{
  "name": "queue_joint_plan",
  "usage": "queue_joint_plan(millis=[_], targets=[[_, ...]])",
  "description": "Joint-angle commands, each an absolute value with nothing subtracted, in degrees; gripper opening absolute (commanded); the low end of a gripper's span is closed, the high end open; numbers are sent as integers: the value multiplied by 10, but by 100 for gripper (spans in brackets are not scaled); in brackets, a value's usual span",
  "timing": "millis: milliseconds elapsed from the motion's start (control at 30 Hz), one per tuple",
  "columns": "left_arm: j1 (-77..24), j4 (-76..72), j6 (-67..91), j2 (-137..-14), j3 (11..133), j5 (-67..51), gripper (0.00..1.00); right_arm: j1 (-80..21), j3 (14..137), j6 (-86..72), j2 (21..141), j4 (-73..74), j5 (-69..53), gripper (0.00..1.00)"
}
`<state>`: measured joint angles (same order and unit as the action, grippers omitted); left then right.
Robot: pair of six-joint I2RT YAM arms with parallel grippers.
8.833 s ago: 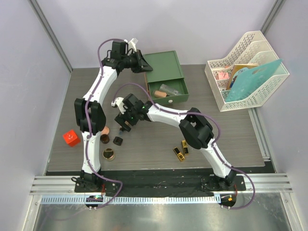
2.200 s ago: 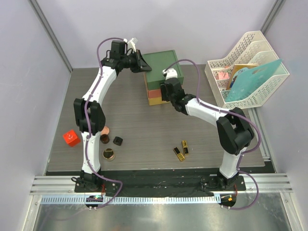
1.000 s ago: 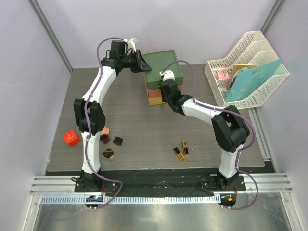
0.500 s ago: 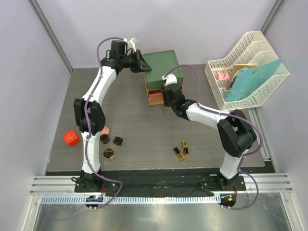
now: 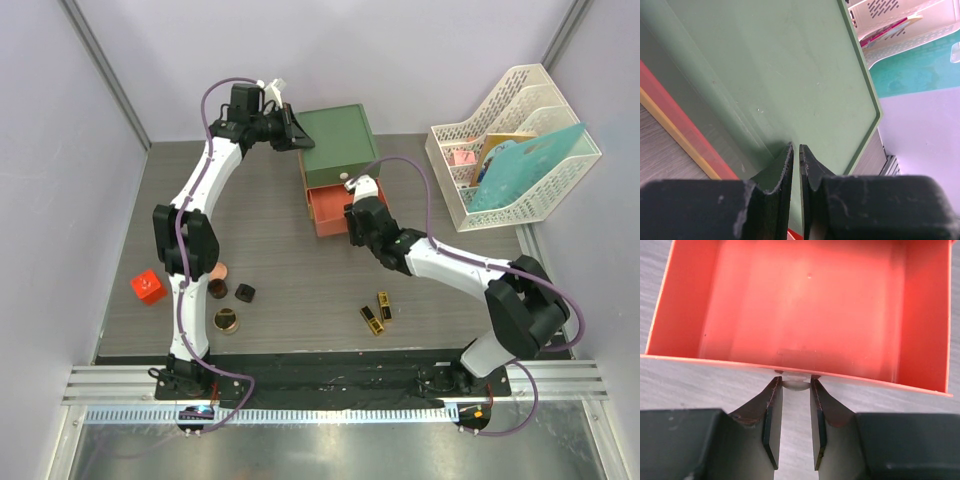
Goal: Organize the makeup
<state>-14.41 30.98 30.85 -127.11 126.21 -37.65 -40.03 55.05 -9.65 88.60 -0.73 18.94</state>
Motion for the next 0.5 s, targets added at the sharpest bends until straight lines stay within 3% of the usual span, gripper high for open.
queue_joint_plan(millis=[0, 67, 100, 200, 300, 467], targets=[[-127, 425, 277, -1304, 1234, -319, 12, -406, 540, -117, 864, -4, 183, 9], [-127, 425, 277, -1302, 1230, -319, 12, -406, 553, -117, 872, 11, 171, 15], [-127, 424, 276, -1300, 1230, -319, 12, -407, 561, -117, 876, 30, 165, 24], [-127, 422, 277, -1298, 1226, -319, 12, -407, 580, -122, 889, 51, 162, 36], [-127, 422, 277, -1296, 1226, -321, 12, -408, 578, -121, 883, 54, 165, 45], [-127, 423, 275, -1295, 1226, -322, 12, -410, 576, -110, 868, 59, 170, 52]])
